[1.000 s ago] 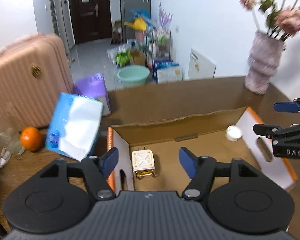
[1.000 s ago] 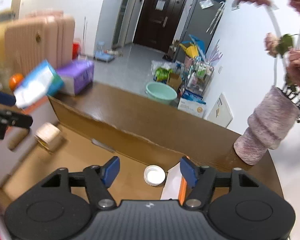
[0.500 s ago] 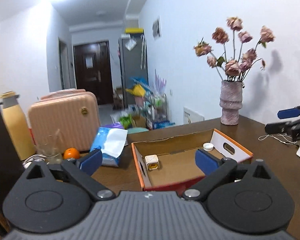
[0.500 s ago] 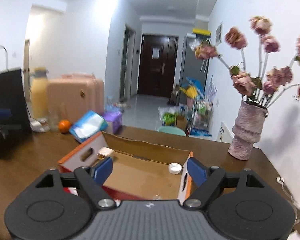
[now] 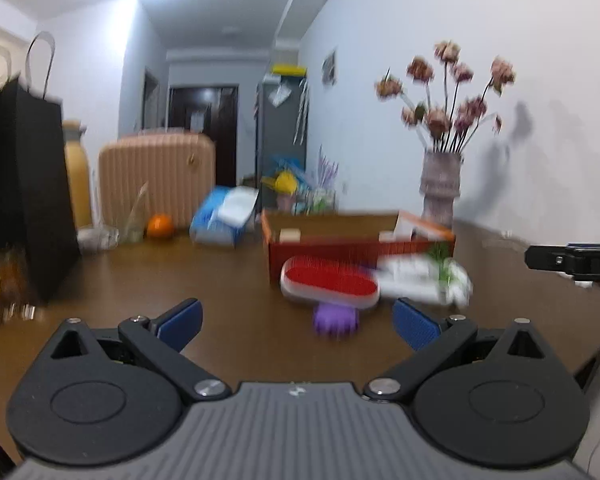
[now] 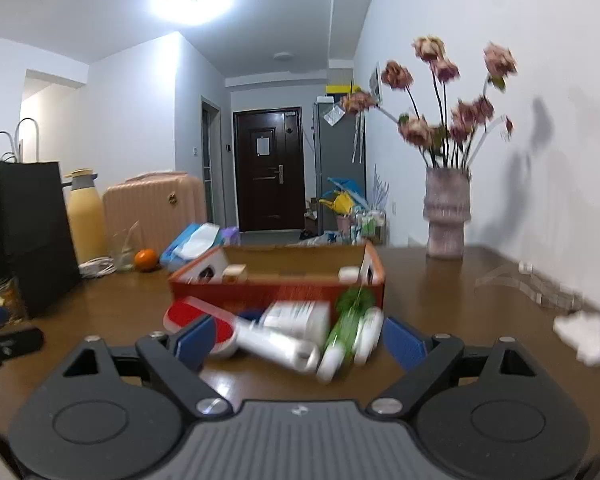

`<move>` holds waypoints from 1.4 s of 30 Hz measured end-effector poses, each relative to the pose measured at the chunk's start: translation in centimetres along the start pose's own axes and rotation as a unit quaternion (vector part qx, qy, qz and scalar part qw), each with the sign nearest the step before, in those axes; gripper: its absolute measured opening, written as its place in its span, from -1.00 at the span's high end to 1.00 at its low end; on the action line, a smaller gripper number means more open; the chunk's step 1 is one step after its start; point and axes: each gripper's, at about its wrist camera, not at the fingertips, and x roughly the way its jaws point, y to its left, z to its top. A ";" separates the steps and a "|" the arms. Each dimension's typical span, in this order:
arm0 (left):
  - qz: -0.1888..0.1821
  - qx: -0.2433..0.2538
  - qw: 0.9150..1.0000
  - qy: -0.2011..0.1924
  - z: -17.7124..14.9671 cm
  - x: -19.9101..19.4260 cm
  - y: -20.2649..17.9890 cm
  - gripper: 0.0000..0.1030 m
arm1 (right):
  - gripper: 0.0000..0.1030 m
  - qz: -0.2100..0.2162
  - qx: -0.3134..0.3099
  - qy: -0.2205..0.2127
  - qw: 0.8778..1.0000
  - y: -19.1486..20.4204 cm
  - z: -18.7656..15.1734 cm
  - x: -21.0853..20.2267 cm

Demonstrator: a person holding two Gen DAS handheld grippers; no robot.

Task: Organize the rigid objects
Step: 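Withdraw both tools from the box back toward the table objects, then grasp the purple gear cap with the left tool while the right tool grasps the white tube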

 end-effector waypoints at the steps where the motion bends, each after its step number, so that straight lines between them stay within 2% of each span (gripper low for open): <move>1: 0.001 -0.003 1.000 0.008 -0.8 -0.3 0.2 -1.00 | -0.76 0.004 0.009 0.008 1.000 0.0 -0.9 -0.3; 4: -0.005 -0.010 1.000 0.026 -1.7 0.0 0.0 -1.00 | -0.76 0.005 0.010 0.039 0.999 0.3 -2.7 -0.9; 9: -0.009 -0.011 0.999 0.034 -2.2 0.6 -0.6 -1.00 | -0.80 -0.016 -0.010 0.036 0.999 0.6 -3.3 -1.6; 15: -0.012 0.009 0.998 0.065 -3.2 2.2 -1.7 -1.00 | -0.80 -0.024 -0.007 0.057 0.998 0.4 -4.2 0.5; 31: 0.002 0.006 0.996 0.086 -0.1 9.1 -0.9 -1.00 | -0.80 -0.009 -0.006 0.083 0.997 -0.7 -1.9 8.2; 42: -0.012 0.022 0.995 0.094 1.1 13.8 -1.7 -1.00 | -0.80 -0.016 0.004 0.115 0.993 -2.2 -2.2 12.2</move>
